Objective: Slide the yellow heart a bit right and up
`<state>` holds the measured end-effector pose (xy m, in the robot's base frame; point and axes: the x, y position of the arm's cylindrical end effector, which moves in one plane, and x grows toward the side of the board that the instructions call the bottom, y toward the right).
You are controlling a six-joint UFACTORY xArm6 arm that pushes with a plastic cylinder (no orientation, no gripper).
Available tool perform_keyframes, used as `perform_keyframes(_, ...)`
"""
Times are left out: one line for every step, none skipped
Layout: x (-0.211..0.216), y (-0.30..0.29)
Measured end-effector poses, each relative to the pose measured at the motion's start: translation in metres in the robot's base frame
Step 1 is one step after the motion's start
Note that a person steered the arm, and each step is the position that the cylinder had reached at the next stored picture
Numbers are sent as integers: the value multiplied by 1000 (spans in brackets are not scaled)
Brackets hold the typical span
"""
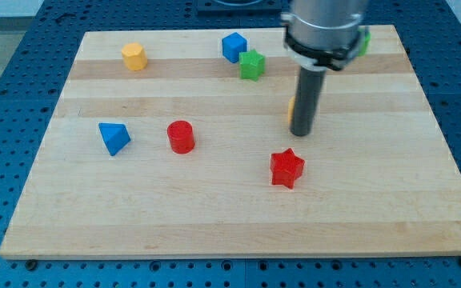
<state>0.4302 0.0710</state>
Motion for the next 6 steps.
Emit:
perform_keyframes(-27,-38)
perform_keyframes(-16,-29)
perform_keyframes(-9,15)
perform_keyframes(-15,27)
perform_keyframes(-33,27)
perform_keyframes(-33,35)
